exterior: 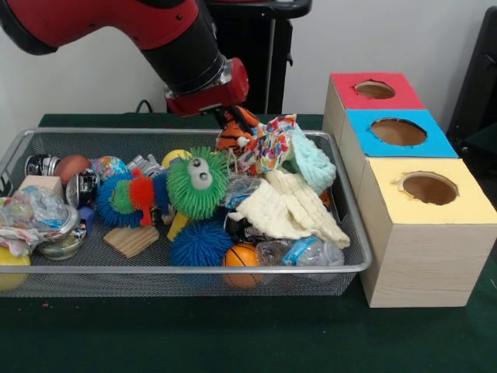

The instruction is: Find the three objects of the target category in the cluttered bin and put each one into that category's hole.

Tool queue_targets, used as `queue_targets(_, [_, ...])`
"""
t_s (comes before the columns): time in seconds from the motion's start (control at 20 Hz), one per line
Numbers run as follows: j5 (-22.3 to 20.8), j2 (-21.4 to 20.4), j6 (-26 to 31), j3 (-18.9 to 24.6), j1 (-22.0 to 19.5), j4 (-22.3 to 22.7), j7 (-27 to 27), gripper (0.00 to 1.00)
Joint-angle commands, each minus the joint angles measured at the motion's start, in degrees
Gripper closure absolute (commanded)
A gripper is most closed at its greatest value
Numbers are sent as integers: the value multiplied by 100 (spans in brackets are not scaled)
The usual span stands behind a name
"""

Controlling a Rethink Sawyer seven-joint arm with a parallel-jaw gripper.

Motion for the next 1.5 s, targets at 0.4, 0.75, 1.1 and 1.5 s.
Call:
queue_targets(0.4, [327, -295, 596, 232, 146, 700, -627, 100])
queue_targets(0.75, [475, -273, 380, 225, 196, 824, -378, 100])
queue_targets(1.1, [559, -239, 117, 145, 309, 868, -170, 100])
queue_targets(1.5, [750, -453, -143, 194, 453, 1148, 151, 100])
